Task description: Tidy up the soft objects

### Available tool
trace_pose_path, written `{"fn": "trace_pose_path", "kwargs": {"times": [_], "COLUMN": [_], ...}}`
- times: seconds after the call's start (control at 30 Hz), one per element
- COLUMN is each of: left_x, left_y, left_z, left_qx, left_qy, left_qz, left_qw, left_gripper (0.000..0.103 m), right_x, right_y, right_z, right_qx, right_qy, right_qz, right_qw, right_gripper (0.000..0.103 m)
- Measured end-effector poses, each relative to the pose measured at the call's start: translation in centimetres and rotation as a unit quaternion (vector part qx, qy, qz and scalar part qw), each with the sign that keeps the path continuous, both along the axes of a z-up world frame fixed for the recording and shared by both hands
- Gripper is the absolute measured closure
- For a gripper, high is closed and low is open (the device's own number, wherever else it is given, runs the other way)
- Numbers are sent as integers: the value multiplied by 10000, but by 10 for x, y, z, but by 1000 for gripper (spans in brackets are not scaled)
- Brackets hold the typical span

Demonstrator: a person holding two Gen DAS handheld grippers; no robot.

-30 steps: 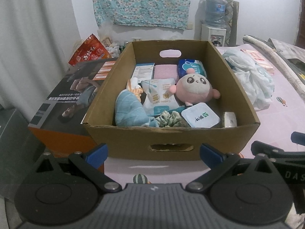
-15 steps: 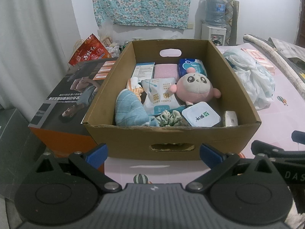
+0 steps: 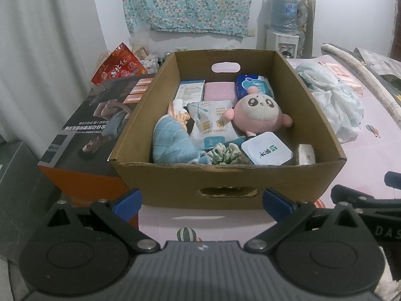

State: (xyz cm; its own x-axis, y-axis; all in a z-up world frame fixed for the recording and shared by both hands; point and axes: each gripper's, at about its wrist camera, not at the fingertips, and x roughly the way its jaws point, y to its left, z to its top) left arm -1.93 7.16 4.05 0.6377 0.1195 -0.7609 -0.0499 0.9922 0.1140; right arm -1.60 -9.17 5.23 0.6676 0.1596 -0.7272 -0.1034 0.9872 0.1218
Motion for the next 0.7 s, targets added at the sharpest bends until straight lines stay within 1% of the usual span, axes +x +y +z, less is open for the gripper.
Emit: {"fn": "trace_pose_path", "kwargs": {"times": [0.7], "left_x": [0], "left_y": [-1], "left_z": [0], "left_qx": [17], "left_qy": [7], "left_qz": [7], "left_qw": [10000], "left_gripper": [0], "right_x": [0], "right_y": [3], "right_z": [-2], "right_qx": [-15], "right_qy": [27], "right_qz": [41], "right_qw": [10000], "right_gripper": [1]}}
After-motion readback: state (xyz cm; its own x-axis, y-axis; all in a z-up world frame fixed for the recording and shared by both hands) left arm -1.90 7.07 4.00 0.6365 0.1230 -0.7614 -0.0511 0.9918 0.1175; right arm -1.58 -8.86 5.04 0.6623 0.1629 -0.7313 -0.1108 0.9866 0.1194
